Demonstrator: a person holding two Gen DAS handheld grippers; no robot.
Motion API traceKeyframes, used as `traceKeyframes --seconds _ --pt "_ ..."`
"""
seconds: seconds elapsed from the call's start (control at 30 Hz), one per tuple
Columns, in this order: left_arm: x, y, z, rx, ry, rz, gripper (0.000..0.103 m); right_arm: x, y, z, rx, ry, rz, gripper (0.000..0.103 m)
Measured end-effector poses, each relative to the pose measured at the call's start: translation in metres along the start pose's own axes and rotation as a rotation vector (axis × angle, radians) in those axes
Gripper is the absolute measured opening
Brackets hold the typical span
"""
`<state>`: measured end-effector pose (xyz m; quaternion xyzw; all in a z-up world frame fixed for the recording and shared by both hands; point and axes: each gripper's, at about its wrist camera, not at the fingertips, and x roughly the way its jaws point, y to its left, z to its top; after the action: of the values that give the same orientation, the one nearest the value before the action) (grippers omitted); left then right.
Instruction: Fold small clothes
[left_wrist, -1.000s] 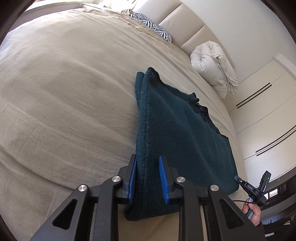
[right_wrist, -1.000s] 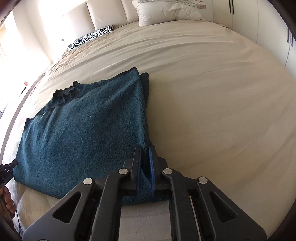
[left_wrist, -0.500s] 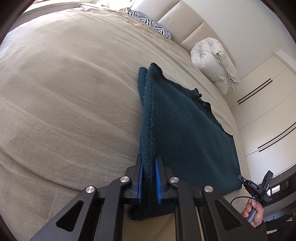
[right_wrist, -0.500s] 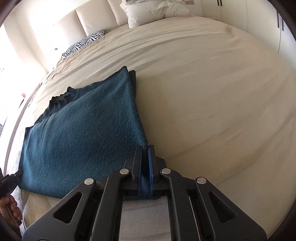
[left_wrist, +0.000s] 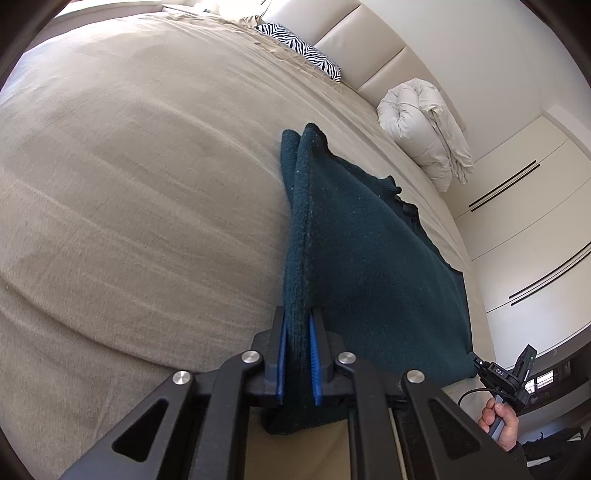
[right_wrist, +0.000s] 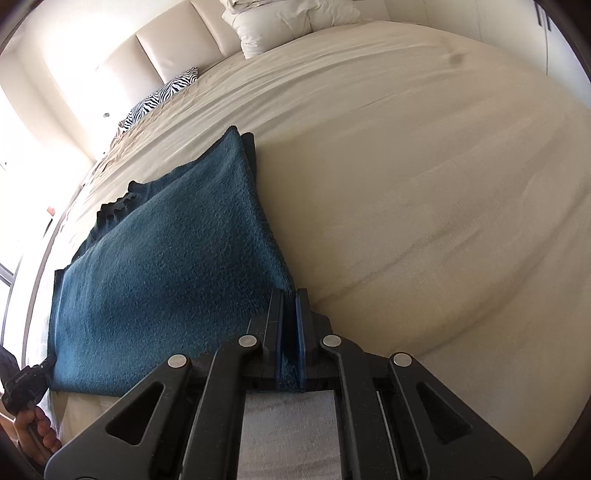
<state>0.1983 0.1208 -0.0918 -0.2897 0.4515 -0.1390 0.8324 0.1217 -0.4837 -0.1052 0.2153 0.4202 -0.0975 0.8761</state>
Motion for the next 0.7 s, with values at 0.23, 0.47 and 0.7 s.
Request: traceKeyframes --seconds 0.23,0.47,0.7 --pt "-0.003 0.0 -0.003 -0.012 -0.005 -0.003 0.011 0.0 -0.001 -0.001 0.005 0.004 -0.003 0.005" --pt "-0.001 0.0 -0.004 -0.013 -0.009 -0.002 0.011 0.003 -0.006 0.0 0.02 0.012 0.024 0.005" --pt "-0.004 0.002 -0.007 -0.025 -0.009 -0.002 0.015 -0.003 -0.012 0.001 0.066 0.017 0.062 0.018"
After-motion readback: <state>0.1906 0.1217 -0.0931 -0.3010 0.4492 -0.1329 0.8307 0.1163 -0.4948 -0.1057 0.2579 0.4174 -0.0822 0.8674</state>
